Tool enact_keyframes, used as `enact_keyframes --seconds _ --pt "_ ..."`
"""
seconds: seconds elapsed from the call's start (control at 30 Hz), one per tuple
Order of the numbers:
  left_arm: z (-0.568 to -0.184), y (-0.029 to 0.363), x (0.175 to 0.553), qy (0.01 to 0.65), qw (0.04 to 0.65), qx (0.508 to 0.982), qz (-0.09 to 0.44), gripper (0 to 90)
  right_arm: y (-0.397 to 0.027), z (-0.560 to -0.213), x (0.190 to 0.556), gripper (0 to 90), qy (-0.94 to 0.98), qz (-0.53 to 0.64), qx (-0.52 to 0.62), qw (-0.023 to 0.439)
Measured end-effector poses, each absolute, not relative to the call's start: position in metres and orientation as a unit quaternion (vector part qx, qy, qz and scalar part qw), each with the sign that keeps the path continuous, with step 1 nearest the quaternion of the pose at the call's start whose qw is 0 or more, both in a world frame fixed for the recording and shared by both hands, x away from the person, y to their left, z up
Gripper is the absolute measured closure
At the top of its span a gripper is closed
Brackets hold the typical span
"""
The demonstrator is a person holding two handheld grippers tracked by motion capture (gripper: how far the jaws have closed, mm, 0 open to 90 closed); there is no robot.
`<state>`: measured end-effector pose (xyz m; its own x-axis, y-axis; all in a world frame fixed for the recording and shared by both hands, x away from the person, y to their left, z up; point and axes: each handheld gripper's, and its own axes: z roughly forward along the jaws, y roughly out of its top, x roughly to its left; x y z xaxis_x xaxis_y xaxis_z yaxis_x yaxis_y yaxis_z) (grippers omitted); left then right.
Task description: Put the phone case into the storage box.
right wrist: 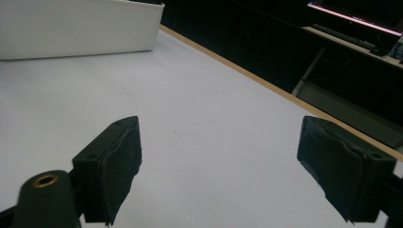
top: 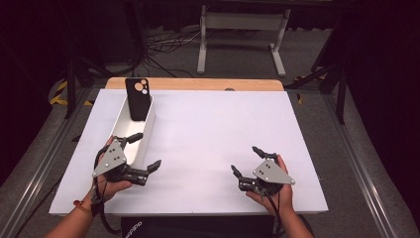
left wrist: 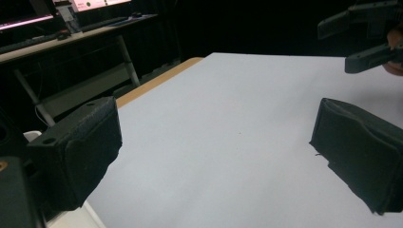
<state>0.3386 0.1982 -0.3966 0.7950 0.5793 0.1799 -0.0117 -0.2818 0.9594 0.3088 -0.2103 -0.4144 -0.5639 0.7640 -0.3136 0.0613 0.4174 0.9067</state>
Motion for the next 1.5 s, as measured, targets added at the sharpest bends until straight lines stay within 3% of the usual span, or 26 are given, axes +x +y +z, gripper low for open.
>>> enact_keyframes --seconds 1.5 --pt "-0.421 0.176 0.328 0.174 0.539 0.789 0.238 3.1 -0.216 -0.416 0.305 14.5 0.758 0.474 0.254 0.369"
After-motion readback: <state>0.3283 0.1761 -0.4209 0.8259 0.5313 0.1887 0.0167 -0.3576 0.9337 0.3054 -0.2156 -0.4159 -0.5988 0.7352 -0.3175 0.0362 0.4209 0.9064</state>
